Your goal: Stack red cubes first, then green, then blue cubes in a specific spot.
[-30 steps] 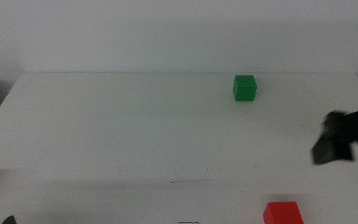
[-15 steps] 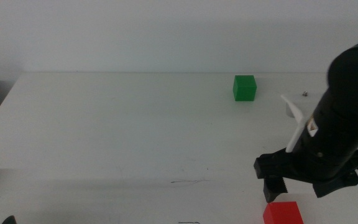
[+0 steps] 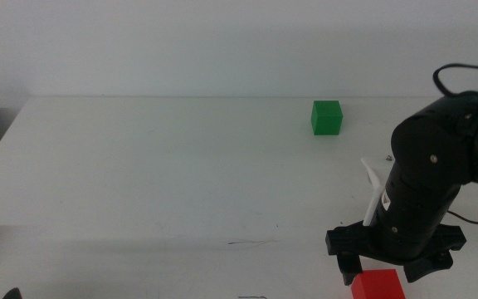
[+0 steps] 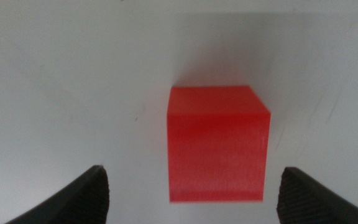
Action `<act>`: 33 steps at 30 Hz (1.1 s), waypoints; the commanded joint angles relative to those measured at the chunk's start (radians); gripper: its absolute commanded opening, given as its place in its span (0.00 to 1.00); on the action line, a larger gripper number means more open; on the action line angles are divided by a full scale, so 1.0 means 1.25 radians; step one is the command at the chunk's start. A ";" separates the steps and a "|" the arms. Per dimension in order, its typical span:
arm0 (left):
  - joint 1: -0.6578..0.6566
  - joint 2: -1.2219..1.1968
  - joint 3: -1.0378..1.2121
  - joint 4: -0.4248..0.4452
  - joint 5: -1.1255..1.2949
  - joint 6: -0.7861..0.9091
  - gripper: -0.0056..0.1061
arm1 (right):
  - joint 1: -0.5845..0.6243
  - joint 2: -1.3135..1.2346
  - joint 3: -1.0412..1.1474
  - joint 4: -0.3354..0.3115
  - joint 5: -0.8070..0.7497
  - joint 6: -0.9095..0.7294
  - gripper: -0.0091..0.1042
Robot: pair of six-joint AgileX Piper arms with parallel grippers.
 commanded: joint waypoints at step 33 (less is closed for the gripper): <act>-0.002 -0.021 -0.002 -0.005 -0.061 -0.008 0.87 | -0.037 0.066 0.071 -0.020 -0.122 -0.017 0.59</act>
